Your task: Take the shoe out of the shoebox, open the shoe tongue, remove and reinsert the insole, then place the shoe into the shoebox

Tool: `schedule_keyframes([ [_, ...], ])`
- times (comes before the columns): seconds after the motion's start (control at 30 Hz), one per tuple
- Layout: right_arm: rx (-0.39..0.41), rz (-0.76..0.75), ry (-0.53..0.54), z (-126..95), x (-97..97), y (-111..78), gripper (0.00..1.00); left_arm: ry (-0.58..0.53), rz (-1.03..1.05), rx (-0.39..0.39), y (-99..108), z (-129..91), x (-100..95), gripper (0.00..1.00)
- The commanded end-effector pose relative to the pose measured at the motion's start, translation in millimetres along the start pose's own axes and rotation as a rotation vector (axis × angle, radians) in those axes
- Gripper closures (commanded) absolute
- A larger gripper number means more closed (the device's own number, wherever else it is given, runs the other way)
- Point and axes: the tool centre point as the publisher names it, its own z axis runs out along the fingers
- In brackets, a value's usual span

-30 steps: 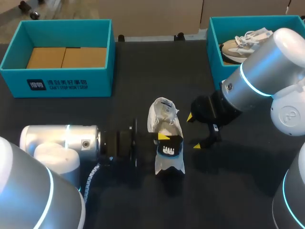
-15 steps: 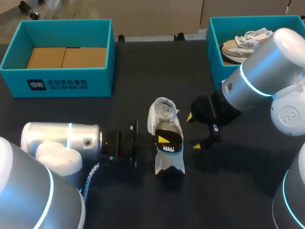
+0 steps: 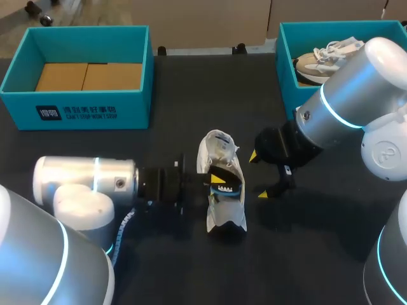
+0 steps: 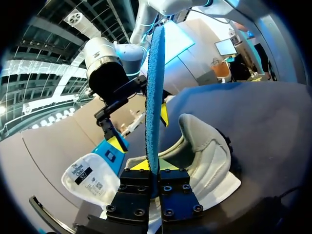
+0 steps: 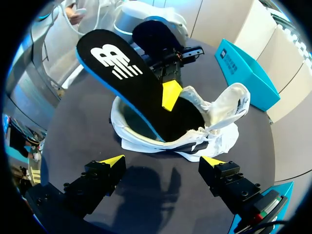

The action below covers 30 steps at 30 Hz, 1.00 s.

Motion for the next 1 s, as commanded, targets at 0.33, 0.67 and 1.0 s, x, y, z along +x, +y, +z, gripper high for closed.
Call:
schedule_keyframes([
  [0.33,0.004,0.000,-0.003,1,0.9,1.1,0.00,0.018,0.020,0.024,-30,-8,5.4,0.94],
  [0.67,0.004,0.000,-0.003,1,0.9,1.1,0.00,0.032,0.013,0.009,-23,-1,12.9,1.00],
  [1.0,0.004,0.000,-0.003,1,0.9,1.1,0.00,0.046,0.034,-0.026,-6,8,14.0,1.00],
])
